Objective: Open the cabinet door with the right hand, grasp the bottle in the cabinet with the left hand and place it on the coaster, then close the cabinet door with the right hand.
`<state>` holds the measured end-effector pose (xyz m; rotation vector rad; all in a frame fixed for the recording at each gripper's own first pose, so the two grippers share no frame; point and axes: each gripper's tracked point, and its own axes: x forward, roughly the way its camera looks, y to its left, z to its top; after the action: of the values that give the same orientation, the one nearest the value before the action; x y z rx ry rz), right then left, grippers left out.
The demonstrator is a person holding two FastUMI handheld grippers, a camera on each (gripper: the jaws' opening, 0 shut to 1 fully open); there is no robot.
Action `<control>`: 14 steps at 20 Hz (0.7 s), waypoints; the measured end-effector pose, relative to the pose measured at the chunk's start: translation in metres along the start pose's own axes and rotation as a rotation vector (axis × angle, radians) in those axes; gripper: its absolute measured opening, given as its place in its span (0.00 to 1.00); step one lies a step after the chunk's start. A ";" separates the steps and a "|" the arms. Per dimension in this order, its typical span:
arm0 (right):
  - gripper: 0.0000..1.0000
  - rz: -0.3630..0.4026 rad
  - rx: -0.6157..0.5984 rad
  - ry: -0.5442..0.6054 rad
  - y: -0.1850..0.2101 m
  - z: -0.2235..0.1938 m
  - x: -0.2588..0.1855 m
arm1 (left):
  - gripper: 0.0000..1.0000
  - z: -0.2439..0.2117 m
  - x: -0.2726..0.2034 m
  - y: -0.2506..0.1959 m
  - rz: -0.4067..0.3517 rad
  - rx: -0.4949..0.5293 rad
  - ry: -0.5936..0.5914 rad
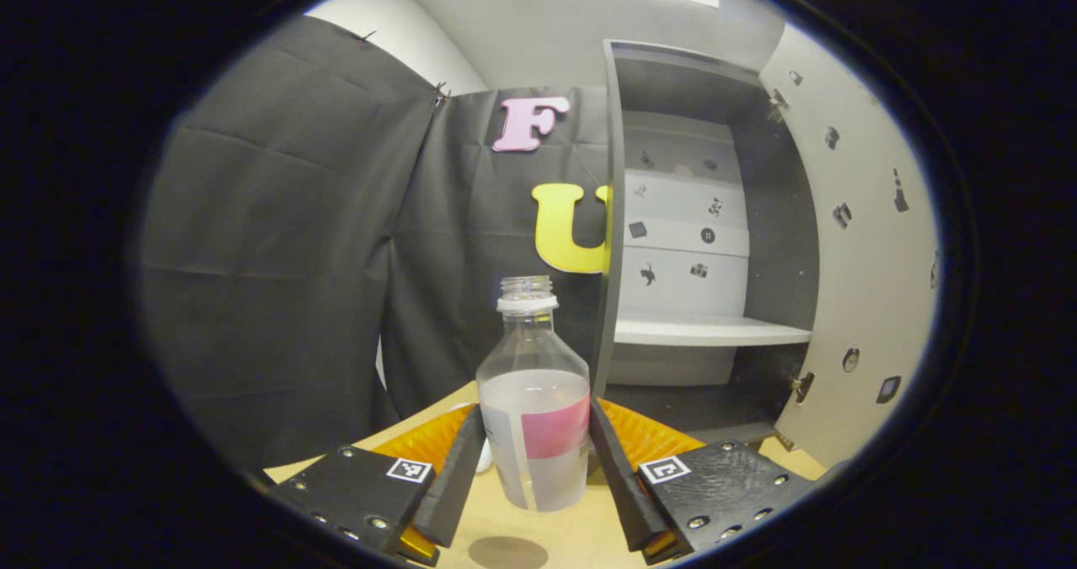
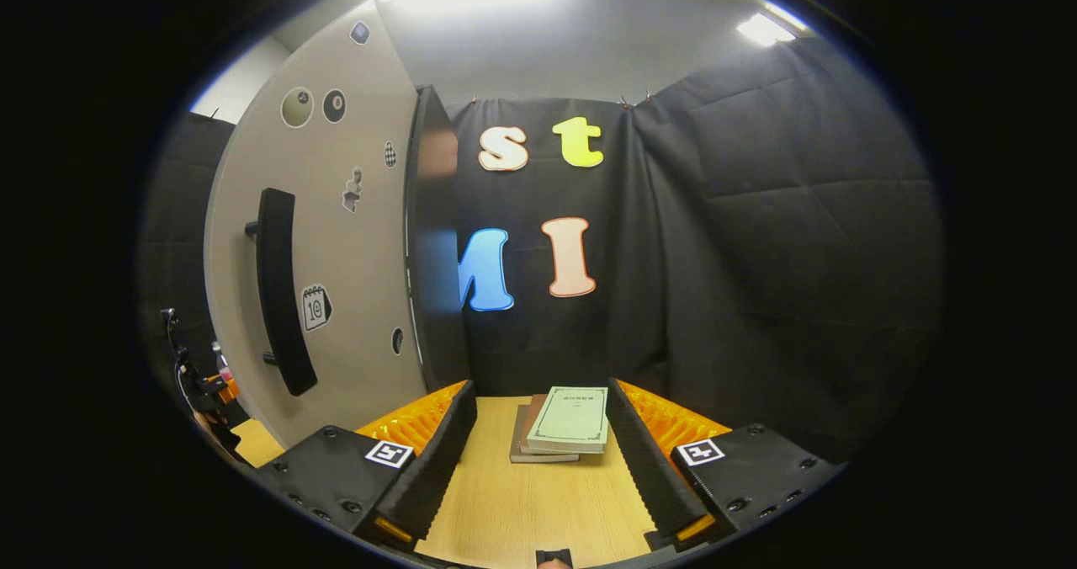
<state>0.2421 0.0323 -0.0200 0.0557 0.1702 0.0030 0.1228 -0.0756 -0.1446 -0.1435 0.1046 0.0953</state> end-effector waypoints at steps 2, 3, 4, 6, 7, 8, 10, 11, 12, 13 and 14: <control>0.98 -0.009 0.006 0.009 -0.006 -0.004 0.001 | 0.74 -0.023 0.001 0.001 0.009 0.002 0.021; 0.98 -0.015 0.000 0.016 -0.010 -0.007 0.002 | 0.74 -0.033 0.002 0.002 0.013 0.004 0.031; 0.98 -0.023 -0.007 0.024 -0.014 -0.010 0.001 | 0.74 -0.046 0.004 0.002 0.017 0.002 0.044; 0.98 -0.030 -0.013 0.039 -0.018 -0.015 0.002 | 0.72 -0.067 0.005 0.005 0.034 -0.001 0.068; 0.98 -0.032 -0.015 0.042 -0.019 -0.016 0.002 | 0.72 -0.078 0.006 0.008 0.043 -0.004 0.083; 0.98 -0.034 -0.019 0.044 -0.021 -0.016 0.000 | 0.72 -0.090 0.004 0.012 0.054 -0.008 0.099; 0.98 -0.042 -0.041 0.050 -0.024 -0.018 -0.002 | 0.75 -0.109 0.002 0.022 0.082 -0.013 0.124; 0.98 -0.051 -0.056 0.052 -0.027 -0.019 -0.002 | 0.75 -0.117 0.003 0.027 0.098 -0.011 0.131; 0.98 -0.057 -0.065 0.054 -0.030 -0.020 -0.003 | 0.72 -0.126 0.003 0.033 0.114 -0.012 0.141; 0.98 -0.060 -0.067 0.055 -0.030 -0.021 -0.004 | 0.72 -0.134 0.003 0.037 0.124 -0.019 0.147; 0.98 -0.060 -0.065 0.059 -0.030 -0.023 -0.005 | 0.75 -0.140 0.004 0.039 0.133 -0.027 0.153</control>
<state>0.2330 0.0040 -0.0430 -0.0143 0.2304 -0.0498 0.1092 -0.0573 -0.2885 -0.1707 0.2652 0.2183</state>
